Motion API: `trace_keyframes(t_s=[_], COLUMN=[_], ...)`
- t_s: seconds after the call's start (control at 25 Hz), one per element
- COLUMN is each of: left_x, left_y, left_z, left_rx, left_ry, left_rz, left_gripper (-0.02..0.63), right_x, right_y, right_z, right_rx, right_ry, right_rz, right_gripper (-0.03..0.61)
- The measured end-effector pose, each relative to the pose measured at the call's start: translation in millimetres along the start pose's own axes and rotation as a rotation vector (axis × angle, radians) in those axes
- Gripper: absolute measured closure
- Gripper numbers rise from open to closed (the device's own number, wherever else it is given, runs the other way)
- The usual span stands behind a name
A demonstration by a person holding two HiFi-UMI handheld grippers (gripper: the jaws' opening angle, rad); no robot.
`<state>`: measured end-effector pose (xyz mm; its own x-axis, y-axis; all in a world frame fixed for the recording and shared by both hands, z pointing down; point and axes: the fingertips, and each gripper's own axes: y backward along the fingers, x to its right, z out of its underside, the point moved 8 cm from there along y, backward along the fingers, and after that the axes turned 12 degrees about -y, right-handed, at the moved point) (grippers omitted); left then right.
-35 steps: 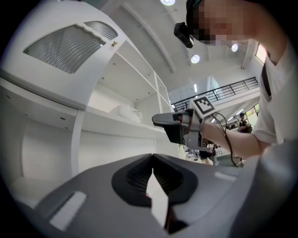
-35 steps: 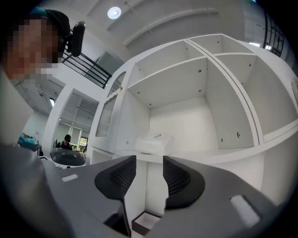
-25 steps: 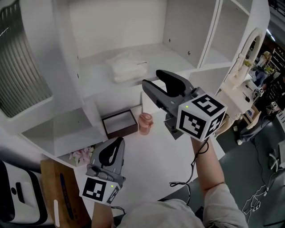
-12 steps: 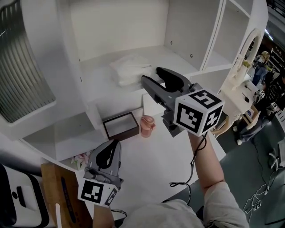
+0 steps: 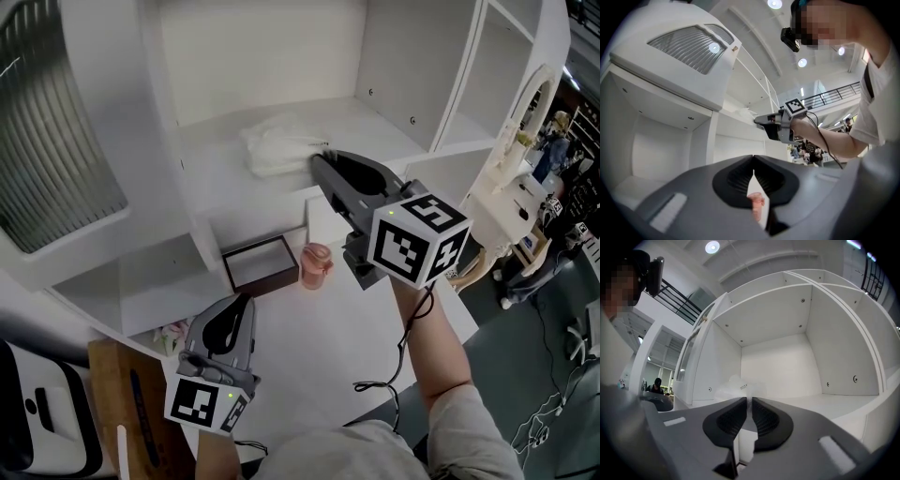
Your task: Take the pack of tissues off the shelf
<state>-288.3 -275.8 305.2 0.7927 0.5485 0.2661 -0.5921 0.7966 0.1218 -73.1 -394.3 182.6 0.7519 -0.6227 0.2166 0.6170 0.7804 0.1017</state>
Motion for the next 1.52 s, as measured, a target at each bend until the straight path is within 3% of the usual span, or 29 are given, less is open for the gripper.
trace_keyframes(t_s=[0.16, 0.76, 1.52], left_x=[1.2, 6.8, 65.4], left_y=[0.7, -12.4, -38.4], left_z=[-1.1, -2.8, -12.9], left_rx=[-0.002, 0.011, 0.049], left_ry=[-0.001, 0.0, 0.0], left_rz=[0.002, 0.047, 0.186], left_gripper=[0.612, 0.612, 0.612], right_x=[-1.3, -6.7, -4.9], right_y=[6.9, 38.5, 139.3], right_z=[-0.9, -3.6, -1.6], right_rx=[0.033, 0.066, 0.121], right_ry=[-0.013, -0.024, -0.032], right_rz=[-0.003, -0.005, 0.081], right_gripper=[0.568, 0.572, 0.574])
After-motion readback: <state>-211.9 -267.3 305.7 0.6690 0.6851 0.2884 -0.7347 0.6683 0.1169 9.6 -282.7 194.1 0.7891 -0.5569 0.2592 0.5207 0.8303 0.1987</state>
